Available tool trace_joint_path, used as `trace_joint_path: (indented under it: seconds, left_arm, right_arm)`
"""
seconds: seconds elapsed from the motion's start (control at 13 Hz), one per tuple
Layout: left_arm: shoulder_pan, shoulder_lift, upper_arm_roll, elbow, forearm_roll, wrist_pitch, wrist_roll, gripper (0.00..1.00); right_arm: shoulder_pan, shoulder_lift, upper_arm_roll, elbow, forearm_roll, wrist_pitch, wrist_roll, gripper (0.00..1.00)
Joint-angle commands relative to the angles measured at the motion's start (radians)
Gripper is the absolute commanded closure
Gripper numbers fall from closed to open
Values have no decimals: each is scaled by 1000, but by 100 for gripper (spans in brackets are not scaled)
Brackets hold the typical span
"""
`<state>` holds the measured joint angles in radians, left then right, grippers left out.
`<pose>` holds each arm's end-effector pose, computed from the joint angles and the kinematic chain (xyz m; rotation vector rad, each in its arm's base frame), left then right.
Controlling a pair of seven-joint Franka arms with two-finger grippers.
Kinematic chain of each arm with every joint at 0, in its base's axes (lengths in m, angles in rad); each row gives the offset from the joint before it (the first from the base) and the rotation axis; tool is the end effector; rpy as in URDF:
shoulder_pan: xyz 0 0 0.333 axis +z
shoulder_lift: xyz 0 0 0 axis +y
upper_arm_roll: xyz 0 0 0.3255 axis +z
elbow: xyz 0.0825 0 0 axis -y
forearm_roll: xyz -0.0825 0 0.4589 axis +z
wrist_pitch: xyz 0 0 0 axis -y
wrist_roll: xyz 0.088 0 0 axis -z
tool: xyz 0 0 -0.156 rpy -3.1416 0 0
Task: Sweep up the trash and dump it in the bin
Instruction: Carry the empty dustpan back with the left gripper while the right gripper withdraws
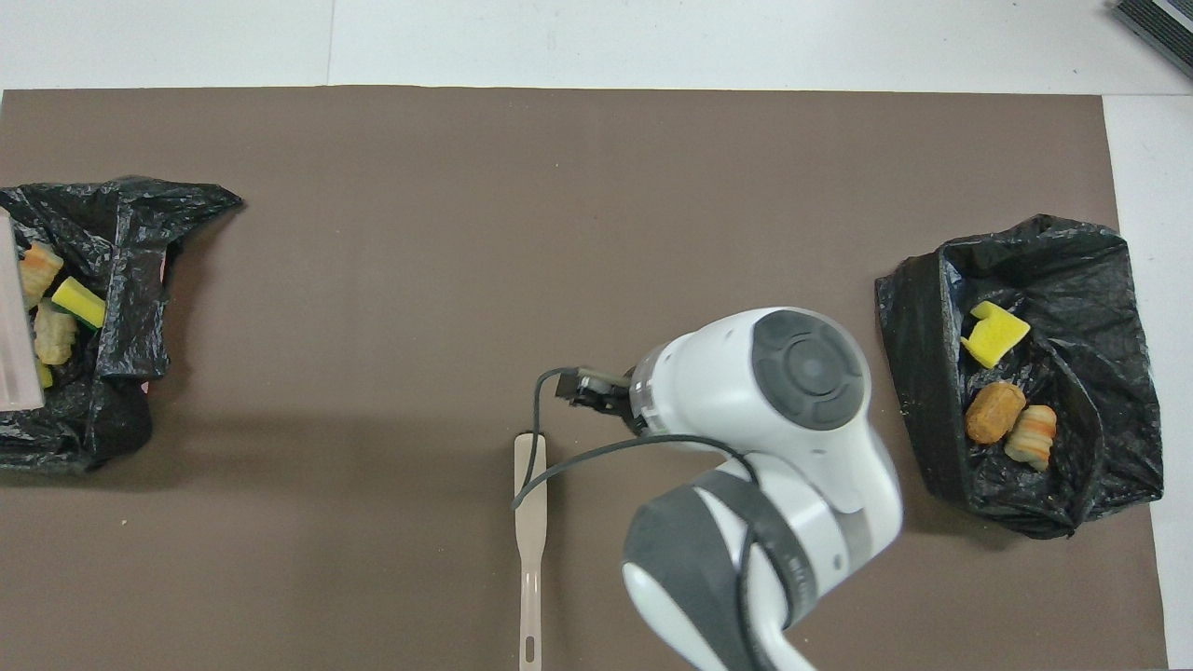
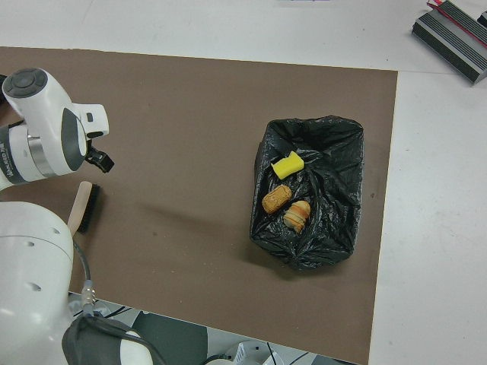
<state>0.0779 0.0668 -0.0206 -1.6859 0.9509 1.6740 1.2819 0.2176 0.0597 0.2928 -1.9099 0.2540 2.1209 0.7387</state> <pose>0.6489 0.1567 0.5480 -1.8017 1.4729 0.8050 0.5731 0.3439 0.4145 -2.8124 0.4926 0.0272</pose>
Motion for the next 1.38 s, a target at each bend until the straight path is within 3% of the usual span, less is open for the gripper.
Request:
trace_joint_path:
  seconds: [0.0,0.31,0.54,0.92,1.15,1.31]
  left_arm:
    - [-72,-27,10,-17,-136,-69,-140,100]
    - [-104,-61,7,-60,-409,-129,-367,100]
    - [-170,-88,4,-94,-576,-157,-653,100]
    - [-343,-90,1,-80,-788,-142,-1117,100]
    - [-432,-81,-2,-61,-906,-39,-1393,100]
    - [-501,-39,-13,-48,-940,3,-1466,100]
  right_arm:
    - [-111,-17,6,116,4,-97,-53,0]
    - [-190,-41,-26,259,-224,-261,-264,0]
    - [-221,-40,-61,363,-237,-395,-283,0]
    - [-225,-40,-95,411,-281,-513,-283,0]
    - [-237,-37,-135,455,-283,-570,-283,0]
    - [-224,-38,-177,463,-279,-596,-283,0]
